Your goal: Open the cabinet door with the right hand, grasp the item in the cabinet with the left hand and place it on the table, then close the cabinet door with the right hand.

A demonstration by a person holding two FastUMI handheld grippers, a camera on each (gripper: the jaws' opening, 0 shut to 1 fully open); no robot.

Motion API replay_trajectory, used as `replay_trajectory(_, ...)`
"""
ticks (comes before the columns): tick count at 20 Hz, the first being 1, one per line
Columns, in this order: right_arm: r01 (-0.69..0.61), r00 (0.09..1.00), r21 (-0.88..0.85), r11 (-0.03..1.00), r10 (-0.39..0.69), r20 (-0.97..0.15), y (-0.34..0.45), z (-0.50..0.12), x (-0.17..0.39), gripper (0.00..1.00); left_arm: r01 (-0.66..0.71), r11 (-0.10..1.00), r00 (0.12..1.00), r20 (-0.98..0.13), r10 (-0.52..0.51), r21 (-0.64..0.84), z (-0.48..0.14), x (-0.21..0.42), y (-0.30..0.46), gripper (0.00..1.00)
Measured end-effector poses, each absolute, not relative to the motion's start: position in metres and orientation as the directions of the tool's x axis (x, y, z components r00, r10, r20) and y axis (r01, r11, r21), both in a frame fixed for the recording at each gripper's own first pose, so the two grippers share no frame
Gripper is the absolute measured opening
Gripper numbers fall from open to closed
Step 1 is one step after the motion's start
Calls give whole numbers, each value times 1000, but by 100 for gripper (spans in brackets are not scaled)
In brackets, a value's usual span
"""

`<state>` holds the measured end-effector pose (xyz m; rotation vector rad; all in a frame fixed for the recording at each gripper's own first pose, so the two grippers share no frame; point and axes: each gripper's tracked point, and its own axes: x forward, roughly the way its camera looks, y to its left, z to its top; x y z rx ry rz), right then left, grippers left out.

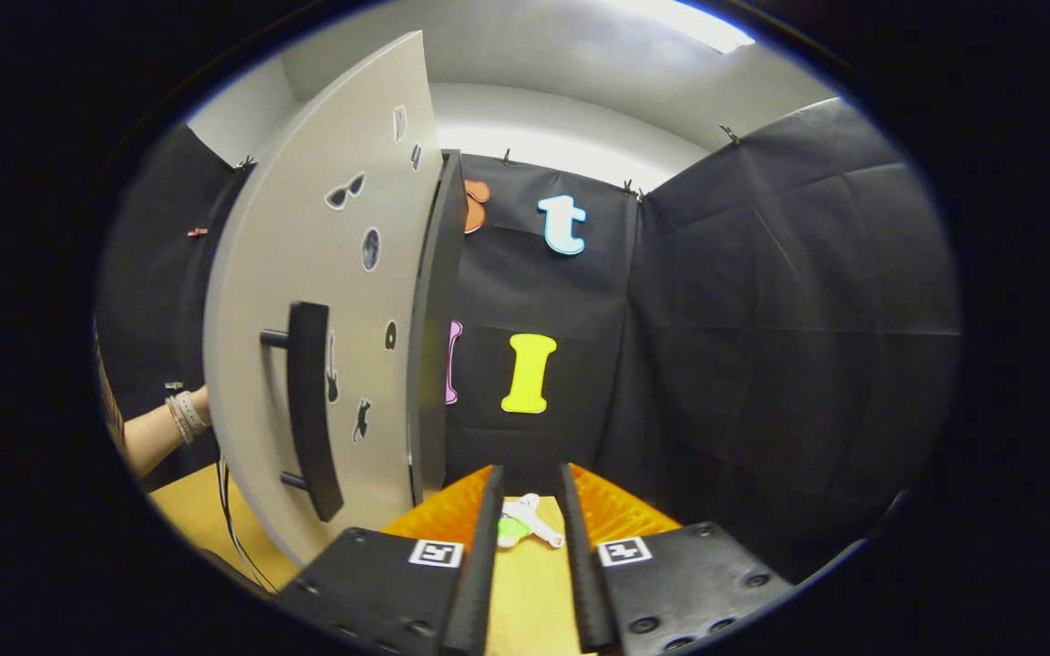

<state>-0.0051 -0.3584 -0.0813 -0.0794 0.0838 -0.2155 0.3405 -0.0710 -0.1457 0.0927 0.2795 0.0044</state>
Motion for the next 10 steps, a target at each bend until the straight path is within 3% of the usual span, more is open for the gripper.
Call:
replay_trajectory(1,230,969,-86,969,-236,-68,-365,-82,-3,61,0,998,953,-302,22,70,-154,348,-66,97)
replay_trajectory(3,270,961,-80,959,-274,-39,-380,-81,6,70,-14,997,940,-339,37,71,-166,363,-56,97)
replay_trajectory(5,299,953,-74,951,-301,-20,-392,-77,14,94,-21,995,929,-366,55,97,-175,375,-49,99)
replay_trajectory(10,329,944,-42,943,-330,4,-414,-80,20,98,25,991,896,-443,37,133,-192,394,-47,95)
